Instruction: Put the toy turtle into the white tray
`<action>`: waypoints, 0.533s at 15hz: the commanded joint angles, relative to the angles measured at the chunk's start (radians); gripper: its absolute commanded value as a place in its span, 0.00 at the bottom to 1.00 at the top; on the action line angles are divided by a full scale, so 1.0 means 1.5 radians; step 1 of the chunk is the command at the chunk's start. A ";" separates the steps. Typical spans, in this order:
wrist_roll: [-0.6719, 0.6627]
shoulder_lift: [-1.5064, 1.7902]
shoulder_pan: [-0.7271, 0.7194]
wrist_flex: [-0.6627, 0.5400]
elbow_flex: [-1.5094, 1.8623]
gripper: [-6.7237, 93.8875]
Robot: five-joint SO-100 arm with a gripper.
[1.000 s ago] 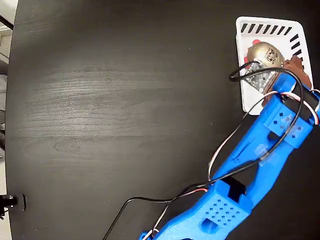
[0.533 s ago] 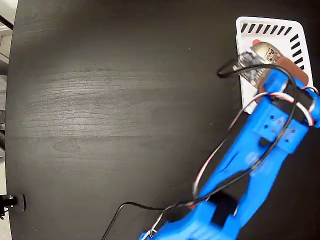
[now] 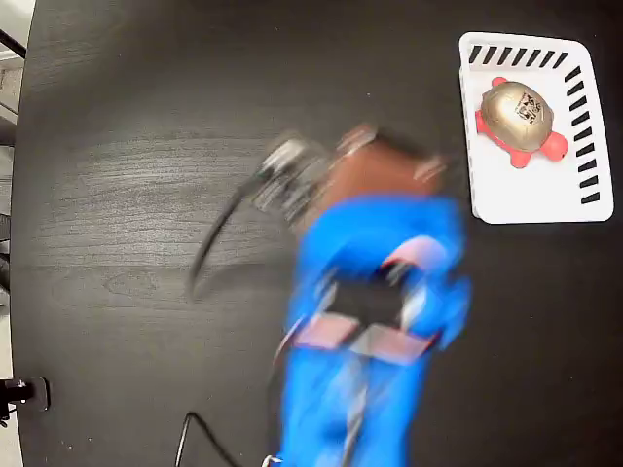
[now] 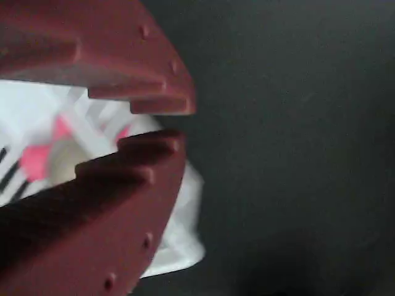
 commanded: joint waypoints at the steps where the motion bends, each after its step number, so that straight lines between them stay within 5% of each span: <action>1: 0.013 0.234 -0.074 -0.005 0.176 0.06; 4: -0.012 0.488 -0.131 -0.002 0.446 0.06; 8: -0.034 0.775 -0.138 0.102 0.646 0.06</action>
